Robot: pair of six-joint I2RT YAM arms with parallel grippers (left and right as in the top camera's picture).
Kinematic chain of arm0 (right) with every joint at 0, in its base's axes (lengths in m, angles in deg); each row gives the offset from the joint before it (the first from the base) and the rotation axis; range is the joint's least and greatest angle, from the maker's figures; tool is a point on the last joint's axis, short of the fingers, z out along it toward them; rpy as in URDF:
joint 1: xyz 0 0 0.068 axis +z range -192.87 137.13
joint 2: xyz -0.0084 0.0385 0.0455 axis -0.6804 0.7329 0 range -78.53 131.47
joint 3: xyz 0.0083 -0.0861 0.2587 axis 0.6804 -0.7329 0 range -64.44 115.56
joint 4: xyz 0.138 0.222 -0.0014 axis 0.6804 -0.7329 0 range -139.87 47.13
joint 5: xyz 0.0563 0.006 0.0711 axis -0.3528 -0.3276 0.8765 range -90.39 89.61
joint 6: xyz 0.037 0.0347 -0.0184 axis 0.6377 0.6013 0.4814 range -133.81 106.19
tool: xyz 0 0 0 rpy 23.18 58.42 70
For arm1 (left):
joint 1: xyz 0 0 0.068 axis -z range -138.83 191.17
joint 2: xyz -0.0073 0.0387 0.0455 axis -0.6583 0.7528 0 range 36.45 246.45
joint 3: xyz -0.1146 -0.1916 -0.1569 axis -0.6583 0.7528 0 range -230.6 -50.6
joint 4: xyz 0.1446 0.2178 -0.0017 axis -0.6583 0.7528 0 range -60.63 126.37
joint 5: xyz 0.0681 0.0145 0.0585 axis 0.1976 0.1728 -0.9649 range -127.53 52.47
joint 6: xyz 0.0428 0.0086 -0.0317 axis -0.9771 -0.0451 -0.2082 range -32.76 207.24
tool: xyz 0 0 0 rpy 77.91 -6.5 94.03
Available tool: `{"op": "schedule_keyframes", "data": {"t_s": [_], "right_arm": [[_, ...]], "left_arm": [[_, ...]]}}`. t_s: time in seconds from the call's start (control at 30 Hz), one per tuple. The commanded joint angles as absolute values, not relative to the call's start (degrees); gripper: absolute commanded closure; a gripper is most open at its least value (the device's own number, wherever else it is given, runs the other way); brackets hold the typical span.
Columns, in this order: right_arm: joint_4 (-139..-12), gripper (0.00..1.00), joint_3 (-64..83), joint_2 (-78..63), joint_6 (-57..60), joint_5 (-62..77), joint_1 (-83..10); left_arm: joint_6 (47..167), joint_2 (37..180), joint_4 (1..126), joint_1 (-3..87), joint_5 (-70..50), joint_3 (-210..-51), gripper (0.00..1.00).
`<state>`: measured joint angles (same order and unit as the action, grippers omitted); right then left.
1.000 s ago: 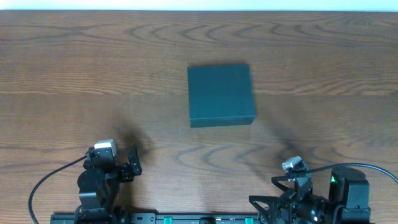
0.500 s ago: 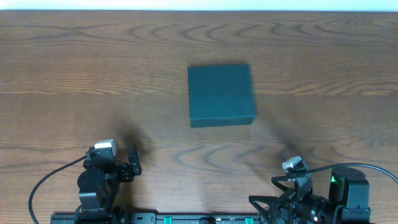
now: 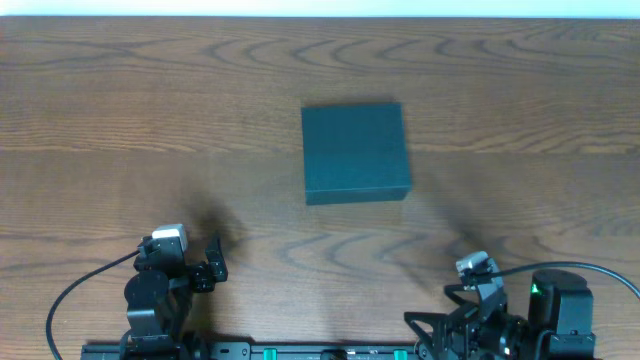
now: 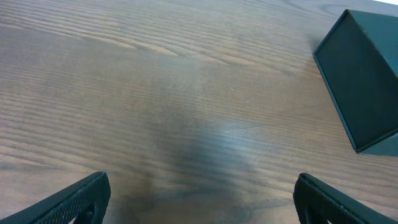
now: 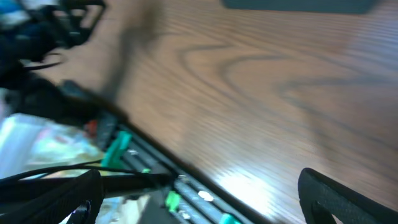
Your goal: Pack container
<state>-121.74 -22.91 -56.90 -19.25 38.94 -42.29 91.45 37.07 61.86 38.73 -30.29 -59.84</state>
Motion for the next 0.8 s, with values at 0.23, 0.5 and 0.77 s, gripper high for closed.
{"op": "schedule_keyframes", "data": {"t_s": [0.23, 0.5, 0.77], "right_arm": [[-122.0, 0.01, -23.0, -61.3, -19.4, 26.0, -40.7], [-106.2, 0.01, -26.1, -71.0, -19.0, 26.4, -37.4], [-92.4, 0.01, -38.6, -78.3, -19.0, 20.1, -37.2]], "left_arm": [[90.6, 36.7, 61.5, 38.6, -30.7, -59.2, 0.05], [90.6, 36.7, 61.5, 38.6, -30.7, -59.2, 0.05], [90.6, 36.7, 61.5, 38.6, -30.7, -59.2, 0.05]]}}
